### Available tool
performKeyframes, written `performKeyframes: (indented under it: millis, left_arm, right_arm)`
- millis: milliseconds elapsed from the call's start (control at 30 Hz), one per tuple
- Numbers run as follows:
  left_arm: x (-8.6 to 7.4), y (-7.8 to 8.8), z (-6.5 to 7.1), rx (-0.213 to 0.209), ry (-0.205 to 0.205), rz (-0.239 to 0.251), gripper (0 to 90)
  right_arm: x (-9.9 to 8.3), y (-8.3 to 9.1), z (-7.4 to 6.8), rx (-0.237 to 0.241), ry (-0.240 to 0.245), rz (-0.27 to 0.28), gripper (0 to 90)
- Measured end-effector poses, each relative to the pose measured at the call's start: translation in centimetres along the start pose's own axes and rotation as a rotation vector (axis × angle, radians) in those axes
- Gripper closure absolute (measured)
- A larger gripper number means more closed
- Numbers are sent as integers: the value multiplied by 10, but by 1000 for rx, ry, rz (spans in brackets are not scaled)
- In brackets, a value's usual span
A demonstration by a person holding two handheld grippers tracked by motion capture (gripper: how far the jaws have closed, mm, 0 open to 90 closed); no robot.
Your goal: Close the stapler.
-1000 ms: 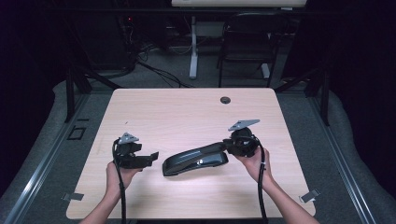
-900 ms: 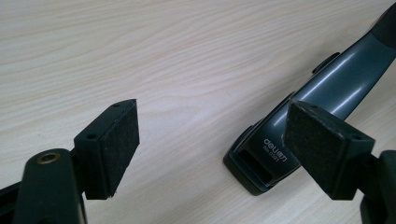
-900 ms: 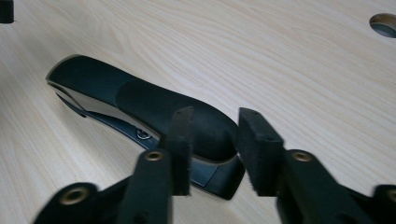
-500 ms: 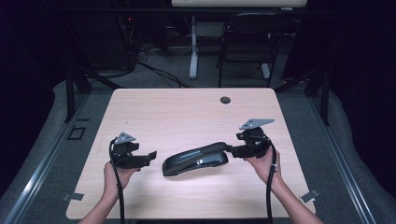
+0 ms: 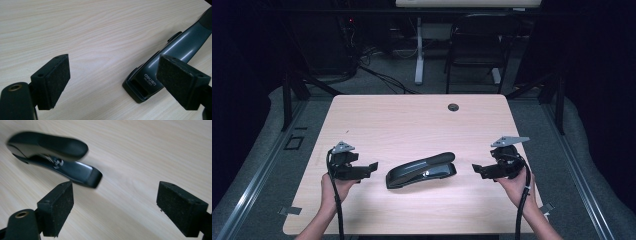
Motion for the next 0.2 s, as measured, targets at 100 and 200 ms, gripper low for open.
performKeyframes:
  millis: [100,200]
  left_arm:
    - [0,-2,-1,1,0,-11,110]
    - [-1,-6,-3,-4,8,-19,96]
  right_arm:
    - [-9,0,7,-41,7,-45,105]
    - [-18,-2,15,-50,-9,-85,85]
Point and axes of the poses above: each handheld gripper's, and its own axes: y roughly backward along the jaws, x roughly out of its top, z roughly to its right, the point moved 2 cm from there along -y, roughly forward along the jaws, and after that the axes turned 12 degrees about x, right-handed, at the moved point
